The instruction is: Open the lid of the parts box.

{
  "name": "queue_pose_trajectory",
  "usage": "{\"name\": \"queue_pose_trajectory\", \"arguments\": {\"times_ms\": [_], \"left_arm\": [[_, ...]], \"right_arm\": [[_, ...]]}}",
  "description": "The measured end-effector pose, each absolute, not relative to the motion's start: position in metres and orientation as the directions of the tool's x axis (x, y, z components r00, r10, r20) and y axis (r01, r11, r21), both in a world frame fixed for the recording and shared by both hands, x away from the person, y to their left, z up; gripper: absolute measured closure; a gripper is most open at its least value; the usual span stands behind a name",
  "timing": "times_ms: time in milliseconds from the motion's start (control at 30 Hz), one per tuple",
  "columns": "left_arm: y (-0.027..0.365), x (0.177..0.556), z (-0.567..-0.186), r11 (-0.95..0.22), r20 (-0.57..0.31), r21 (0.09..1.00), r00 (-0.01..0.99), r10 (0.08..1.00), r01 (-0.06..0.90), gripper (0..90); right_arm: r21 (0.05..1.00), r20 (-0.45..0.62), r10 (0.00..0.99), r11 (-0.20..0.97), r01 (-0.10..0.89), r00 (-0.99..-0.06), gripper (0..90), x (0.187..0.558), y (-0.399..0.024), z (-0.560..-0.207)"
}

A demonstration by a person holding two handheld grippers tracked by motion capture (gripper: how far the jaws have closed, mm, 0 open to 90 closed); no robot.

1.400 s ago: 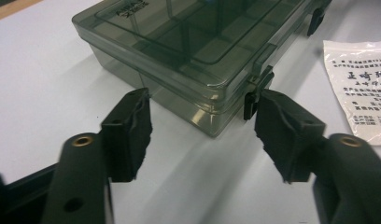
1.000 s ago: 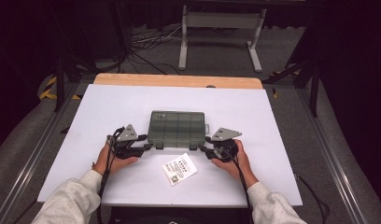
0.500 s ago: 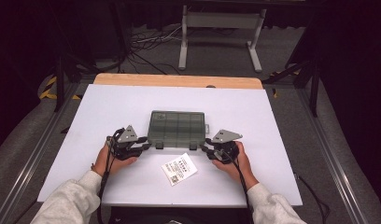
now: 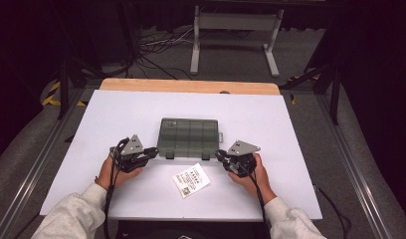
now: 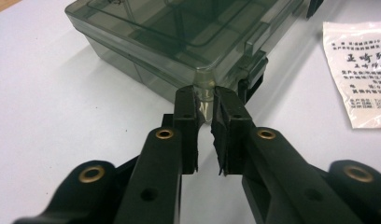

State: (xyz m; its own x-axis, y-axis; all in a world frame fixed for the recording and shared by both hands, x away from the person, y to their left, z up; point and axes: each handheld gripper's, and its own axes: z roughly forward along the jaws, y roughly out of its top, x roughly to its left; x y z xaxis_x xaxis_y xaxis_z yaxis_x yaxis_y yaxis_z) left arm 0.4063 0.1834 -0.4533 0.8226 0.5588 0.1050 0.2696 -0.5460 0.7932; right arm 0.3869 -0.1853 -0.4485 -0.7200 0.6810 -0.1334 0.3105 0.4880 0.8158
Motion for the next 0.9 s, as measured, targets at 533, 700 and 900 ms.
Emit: {"name": "queue_pose_trajectory", "arguments": {"times_ms": [533,700,900], "left_arm": [[0.185,0.4045,-0.4522,-0.519,0.11,0.814,0.808,0.579,0.261,89.7],[0.185,0.4051,-0.4518,-0.515,0.129,0.819,0.795,0.592,0.251,86.5],[0.1812,0.4063,-0.4511,-0.514,0.149,0.824,0.786,0.6,0.237,83.4]], "right_arm": [[0.834,-0.165,0.688,0.479,0.272,-0.707,90.0,0.385,-0.188,-0.4433],[0.842,-0.175,0.695,0.473,0.26,-0.697,88.5,0.3861,-0.188,-0.4431],[0.85,-0.207,0.704,0.473,0.232,-0.68,85.6,0.3886,-0.1875,-0.4411]]}}
